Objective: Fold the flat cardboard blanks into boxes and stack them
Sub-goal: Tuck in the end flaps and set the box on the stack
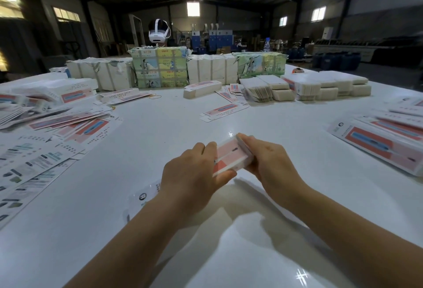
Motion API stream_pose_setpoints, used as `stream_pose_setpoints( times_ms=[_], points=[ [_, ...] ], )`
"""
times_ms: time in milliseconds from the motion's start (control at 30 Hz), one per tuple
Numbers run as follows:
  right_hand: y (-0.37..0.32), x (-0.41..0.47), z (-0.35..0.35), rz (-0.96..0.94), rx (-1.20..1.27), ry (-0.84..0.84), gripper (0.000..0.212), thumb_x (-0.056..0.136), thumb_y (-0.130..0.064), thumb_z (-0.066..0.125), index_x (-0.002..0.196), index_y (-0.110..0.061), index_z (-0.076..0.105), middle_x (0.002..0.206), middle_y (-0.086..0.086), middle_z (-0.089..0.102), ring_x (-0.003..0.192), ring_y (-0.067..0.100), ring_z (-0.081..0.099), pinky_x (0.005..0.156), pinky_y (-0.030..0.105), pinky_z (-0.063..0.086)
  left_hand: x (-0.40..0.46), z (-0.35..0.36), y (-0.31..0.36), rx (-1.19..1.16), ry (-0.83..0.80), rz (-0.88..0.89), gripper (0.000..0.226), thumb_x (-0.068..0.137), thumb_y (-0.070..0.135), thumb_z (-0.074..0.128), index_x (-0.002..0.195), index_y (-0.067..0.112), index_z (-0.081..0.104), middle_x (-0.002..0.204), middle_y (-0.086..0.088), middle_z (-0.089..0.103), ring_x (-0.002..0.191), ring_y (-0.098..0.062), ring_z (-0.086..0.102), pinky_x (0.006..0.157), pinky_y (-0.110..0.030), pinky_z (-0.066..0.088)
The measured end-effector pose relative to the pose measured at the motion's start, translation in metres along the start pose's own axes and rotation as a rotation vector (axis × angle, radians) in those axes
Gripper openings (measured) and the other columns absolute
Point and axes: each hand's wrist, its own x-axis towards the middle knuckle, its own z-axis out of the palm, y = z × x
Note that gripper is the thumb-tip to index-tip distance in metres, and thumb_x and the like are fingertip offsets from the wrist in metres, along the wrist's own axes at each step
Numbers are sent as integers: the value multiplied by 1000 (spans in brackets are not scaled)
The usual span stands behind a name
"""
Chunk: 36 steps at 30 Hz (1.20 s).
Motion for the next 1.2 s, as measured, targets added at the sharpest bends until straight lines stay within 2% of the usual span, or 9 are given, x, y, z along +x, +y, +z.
stream_pose_setpoints(
  times_ms=[67,133,233,333,500,667,833,1067,1200],
  points=[
    [-5,5,-4,127,280,7,22,92,-17,55,85,-4,72,85,13,71,75,20,70,69,29,59,1,0,1,36,30,10,63,85,69,32,132,26,33,114,6,50,95,-16,53,73,-31,49],
    [-5,6,-6,164,348,15,14,87,-10,59,89,-4,72,85,13,73,74,20,71,63,27,58,1,1,1,58,37,17,65,85,70,33,133,26,32,115,6,50,96,-16,53,74,-30,50],
    [0,9,-6,133,266,39,13,86,-5,61,97,-6,69,87,11,74,76,19,71,64,25,57,0,1,2,69,49,23,64,85,69,31,131,26,32,113,7,50,96,-15,53,70,-29,45],
    [1,10,-8,52,70,47,21,91,-4,56,110,-6,67,100,13,71,89,23,69,77,31,58,0,0,2,75,57,29,63,84,69,30,130,27,34,111,8,50,95,-15,54,68,-29,42],
    [-4,1,-6,-47,-39,-34,53,94,-1,44,68,-32,77,83,2,75,83,20,71,67,24,57,-1,-4,1,84,77,44,66,84,70,34,133,25,37,111,6,54,93,-17,55,66,-29,44],
    [-6,7,-10,167,231,20,38,88,8,43,78,-10,75,81,12,74,71,22,72,57,25,56,-1,-11,5,128,100,109,65,72,55,70,114,7,63,85,-9,65,66,-28,60,51,-33,47],
    [-7,14,-16,329,389,29,30,89,6,42,91,-2,70,82,17,73,69,26,72,60,36,60,-1,-13,4,182,144,146,66,67,51,76,112,4,64,83,-12,66,63,-29,60,50,-34,50],
    [-4,10,-15,114,137,52,35,87,11,46,92,-10,73,93,10,74,91,27,70,78,33,59,0,-13,4,234,180,192,69,64,48,80,112,1,65,83,-14,66,63,-31,60,51,-33,48],
    [-4,3,-8,10,-28,72,53,87,8,42,66,-27,76,79,-2,75,84,18,70,74,25,58,1,-13,6,232,180,185,70,62,47,82,112,1,65,81,-15,66,61,-31,60,50,-33,48]
  ],
)
